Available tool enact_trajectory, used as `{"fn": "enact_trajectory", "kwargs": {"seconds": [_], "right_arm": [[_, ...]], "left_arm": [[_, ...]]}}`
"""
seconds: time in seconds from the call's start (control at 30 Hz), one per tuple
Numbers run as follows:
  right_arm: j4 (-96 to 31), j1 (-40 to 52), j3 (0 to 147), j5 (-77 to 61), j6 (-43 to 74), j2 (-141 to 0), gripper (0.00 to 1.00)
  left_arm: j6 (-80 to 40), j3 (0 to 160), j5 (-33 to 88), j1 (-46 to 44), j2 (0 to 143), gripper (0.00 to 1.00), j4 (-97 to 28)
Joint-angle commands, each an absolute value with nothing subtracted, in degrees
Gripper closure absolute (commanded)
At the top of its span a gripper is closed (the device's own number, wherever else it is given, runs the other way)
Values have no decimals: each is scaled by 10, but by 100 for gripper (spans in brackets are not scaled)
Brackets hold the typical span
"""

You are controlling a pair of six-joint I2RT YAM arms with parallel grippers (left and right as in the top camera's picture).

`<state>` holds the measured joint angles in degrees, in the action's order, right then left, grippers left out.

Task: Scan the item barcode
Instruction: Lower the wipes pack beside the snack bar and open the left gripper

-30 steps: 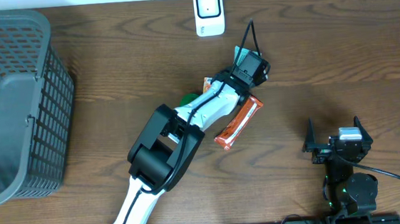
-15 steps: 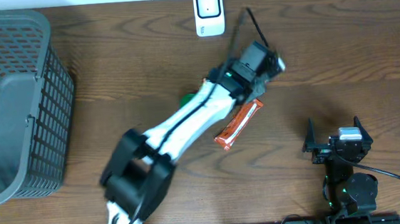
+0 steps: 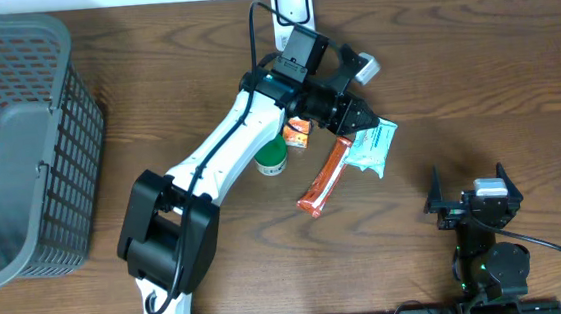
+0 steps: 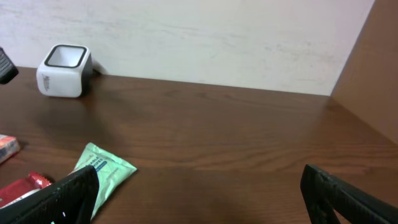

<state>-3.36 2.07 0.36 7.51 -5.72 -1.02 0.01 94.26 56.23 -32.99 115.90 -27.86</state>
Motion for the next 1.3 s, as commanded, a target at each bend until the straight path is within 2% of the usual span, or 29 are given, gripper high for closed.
{"fn": "enact_trajectory", "kwargs": {"seconds": [0.0, 0.1, 0.13, 0.23, 0.4, 0.53, 0.77, 1.07, 1.27], "right_arm": [[-36, 22, 3, 79, -65, -9, 1], [-36, 22, 3, 79, -65, -9, 1], [-36, 22, 3, 79, -65, -9, 1], [-36, 22, 3, 79, -65, -9, 1], [-35, 22, 3, 79, -65, -9, 1], [-36, 22, 3, 79, -65, -9, 1], [-36, 22, 3, 79, -65, -9, 1], [-36, 22, 3, 79, -65, -9, 1], [-36, 22, 3, 79, -65, -9, 1]], "left_arm": [[-44, 943, 606, -319, 1170, 72, -289], [-44, 943, 471, -323, 1170, 30, -329], [-40, 943, 433, -327, 1170, 26, -344], [-2, 943, 338, -346, 1170, 24, -396], [16, 943, 264, -387, 1170, 24, -439], [-56, 943, 135, -413, 1170, 23, -450], [-68, 943, 124, -424, 1142, 24, -454], [-2, 959, 44, -351, 955, 23, -458], [4, 966, -108, -331, 770, 8, -399]]}}
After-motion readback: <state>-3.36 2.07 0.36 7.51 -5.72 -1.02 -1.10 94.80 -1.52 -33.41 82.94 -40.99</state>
